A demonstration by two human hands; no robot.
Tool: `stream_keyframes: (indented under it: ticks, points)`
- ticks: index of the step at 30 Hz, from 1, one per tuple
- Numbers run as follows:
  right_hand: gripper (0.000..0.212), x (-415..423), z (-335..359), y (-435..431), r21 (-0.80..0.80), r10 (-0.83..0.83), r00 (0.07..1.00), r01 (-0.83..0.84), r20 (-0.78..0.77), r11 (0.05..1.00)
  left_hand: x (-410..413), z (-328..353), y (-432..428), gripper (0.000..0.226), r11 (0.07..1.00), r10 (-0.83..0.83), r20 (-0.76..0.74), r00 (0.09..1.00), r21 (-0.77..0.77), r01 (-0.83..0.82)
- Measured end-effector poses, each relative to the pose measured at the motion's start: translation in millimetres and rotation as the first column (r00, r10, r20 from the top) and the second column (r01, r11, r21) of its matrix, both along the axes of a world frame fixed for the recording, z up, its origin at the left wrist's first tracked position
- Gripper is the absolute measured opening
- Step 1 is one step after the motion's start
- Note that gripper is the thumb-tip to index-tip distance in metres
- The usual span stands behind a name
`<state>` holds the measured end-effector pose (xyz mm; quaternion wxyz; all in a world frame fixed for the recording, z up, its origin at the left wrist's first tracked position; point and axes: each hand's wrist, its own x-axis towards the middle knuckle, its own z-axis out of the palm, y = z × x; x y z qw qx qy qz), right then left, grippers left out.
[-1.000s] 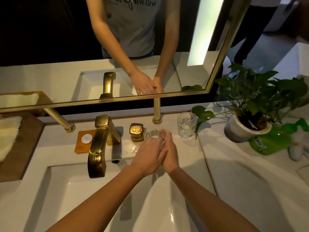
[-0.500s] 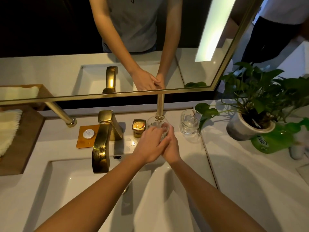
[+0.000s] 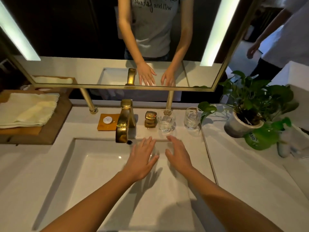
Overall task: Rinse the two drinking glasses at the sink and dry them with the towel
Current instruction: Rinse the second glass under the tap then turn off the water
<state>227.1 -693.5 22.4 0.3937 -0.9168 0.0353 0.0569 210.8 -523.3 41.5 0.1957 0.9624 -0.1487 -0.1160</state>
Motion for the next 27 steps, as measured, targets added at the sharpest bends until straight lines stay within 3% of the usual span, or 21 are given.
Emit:
stream_keyframes:
  ticks: [5, 11, 15, 19, 22, 27]
  points:
    - [0.060, -35.4, 2.5, 28.2, -0.197, 0.272, 0.962, -0.274, -0.036, 0.941, -42.4, -13.3, 41.2, 0.090, 0.986, 0.098, -0.006, 0.995, 0.138, -0.096]
    - [0.072, -56.4, 5.8, 85.1, -0.429, 0.498, 0.847, -0.526, -0.185, 0.734, -72.3, -11.6, 97.0, 0.103, 0.971, 0.162, 0.013, 0.987, 0.176, -0.162]
    - [0.076, -59.7, 9.8, 129.2, -0.435, 0.546, 0.817, -0.566, -0.185, 0.700, -83.1, -4.4, 135.5, 0.102, 0.958, 0.195, 0.049, 0.980, 0.206, -0.201]
    - [0.096, -58.4, 16.2, 173.5, -0.419, 0.574, 0.805, -0.578, -0.150, 0.700, -86.3, 1.9, 177.8, 0.098, 0.939, 0.233, 0.061, 0.971, 0.247, -0.241]
    - [0.075, -52.8, 23.5, 204.1, -0.440, 0.596, 0.793, -0.583, -0.124, 0.683, -87.3, 11.3, 207.8, 0.099, 0.929, 0.250, 0.086, 0.964, 0.258, -0.264]
    - [0.071, -33.6, 40.6, 257.6, -0.454, 0.619, 0.783, -0.575, -0.064, 0.680, -79.6, 24.1, 264.5, 0.104, 0.909, 0.267, 0.125, 0.956, 0.296, -0.293]
